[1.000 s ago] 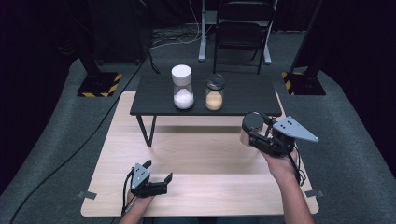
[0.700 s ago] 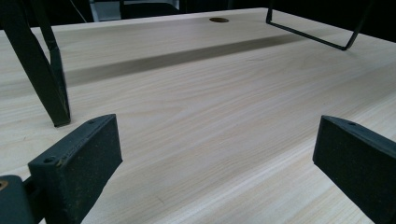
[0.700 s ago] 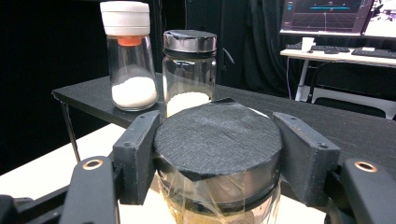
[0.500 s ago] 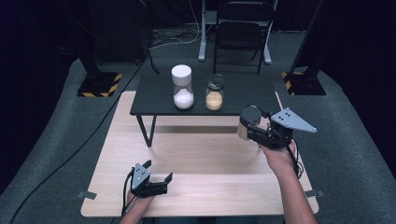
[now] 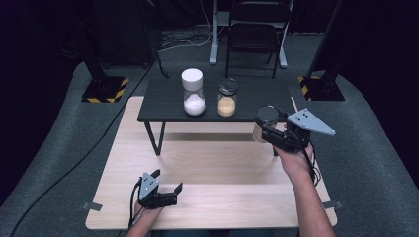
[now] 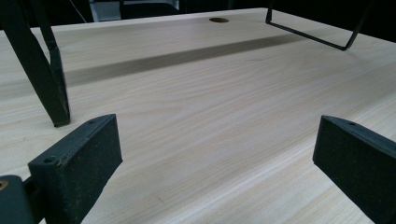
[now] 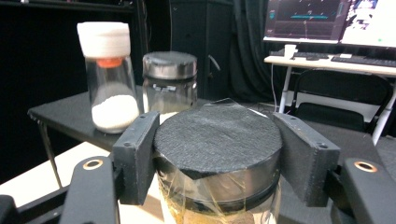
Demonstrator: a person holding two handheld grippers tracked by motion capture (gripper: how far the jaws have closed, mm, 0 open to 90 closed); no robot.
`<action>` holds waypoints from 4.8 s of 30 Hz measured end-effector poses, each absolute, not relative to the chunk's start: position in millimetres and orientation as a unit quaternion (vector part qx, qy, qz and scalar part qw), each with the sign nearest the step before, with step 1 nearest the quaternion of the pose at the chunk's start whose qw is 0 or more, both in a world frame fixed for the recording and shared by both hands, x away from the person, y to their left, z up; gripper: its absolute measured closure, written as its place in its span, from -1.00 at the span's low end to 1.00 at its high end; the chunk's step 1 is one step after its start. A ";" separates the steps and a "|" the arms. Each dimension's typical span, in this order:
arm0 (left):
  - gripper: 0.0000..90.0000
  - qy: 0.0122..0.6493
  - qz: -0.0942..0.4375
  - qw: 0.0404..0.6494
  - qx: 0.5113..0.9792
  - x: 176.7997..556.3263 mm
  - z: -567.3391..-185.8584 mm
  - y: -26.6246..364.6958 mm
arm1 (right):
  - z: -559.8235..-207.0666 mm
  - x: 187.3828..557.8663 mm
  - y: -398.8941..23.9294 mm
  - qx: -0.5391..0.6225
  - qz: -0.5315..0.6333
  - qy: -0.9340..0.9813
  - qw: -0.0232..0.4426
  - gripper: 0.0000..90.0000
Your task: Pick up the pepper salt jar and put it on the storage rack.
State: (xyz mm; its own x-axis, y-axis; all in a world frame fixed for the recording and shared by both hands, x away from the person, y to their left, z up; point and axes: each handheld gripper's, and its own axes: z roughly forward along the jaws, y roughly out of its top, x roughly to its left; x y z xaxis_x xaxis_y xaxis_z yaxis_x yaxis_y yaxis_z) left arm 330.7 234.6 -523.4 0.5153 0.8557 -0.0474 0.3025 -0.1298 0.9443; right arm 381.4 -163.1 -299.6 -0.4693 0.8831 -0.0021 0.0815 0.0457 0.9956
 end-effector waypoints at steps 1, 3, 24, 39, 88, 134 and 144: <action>-0.98 0.412 0.269 0.515 0.702 330.6 -523.5 234.5 | -297.4 381.7 -162.7 0.380 0.579 0.633 0.347 -0.25; -0.98 0.411 0.268 0.515 0.703 330.6 -523.5 234.4 | -293.2 382.5 -161.3 0.379 0.581 0.631 0.349 -0.25; -0.98 0.412 0.266 0.517 0.702 330.6 -523.5 234.6 | -277.7 409.8 -158.6 0.381 0.597 0.608 0.358 -0.25; -0.98 0.413 0.263 0.519 0.701 331.0 -523.6 235.3 | -284.4 432.3 -160.3 0.404 0.601 0.591 0.355 -0.25; -0.98 0.416 0.260 0.519 0.700 332.3 -523.5 235.9 | -291.2 476.4 -151.7 0.431 0.575 0.606 0.341 -0.25; -0.98 0.412 0.268 0.516 0.702 330.7 -523.4 234.0 | -299.0 392.2 -187.3 0.381 0.651 0.568 0.329 -1.00; -0.98 0.412 0.268 0.514 0.703 330.6 -523.4 233.7 | -313.7 383.5 -194.4 0.387 0.645 0.572 0.327 -1.00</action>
State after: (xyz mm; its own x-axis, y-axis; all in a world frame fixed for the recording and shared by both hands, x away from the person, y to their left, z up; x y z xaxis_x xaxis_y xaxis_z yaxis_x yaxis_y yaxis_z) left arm 330.6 233.7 -523.4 0.5165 0.8550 -0.0470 0.3029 -0.1311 0.9440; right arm 383.5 -194.4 -313.7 -0.4869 0.8644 0.1256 0.0206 -0.1324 0.9910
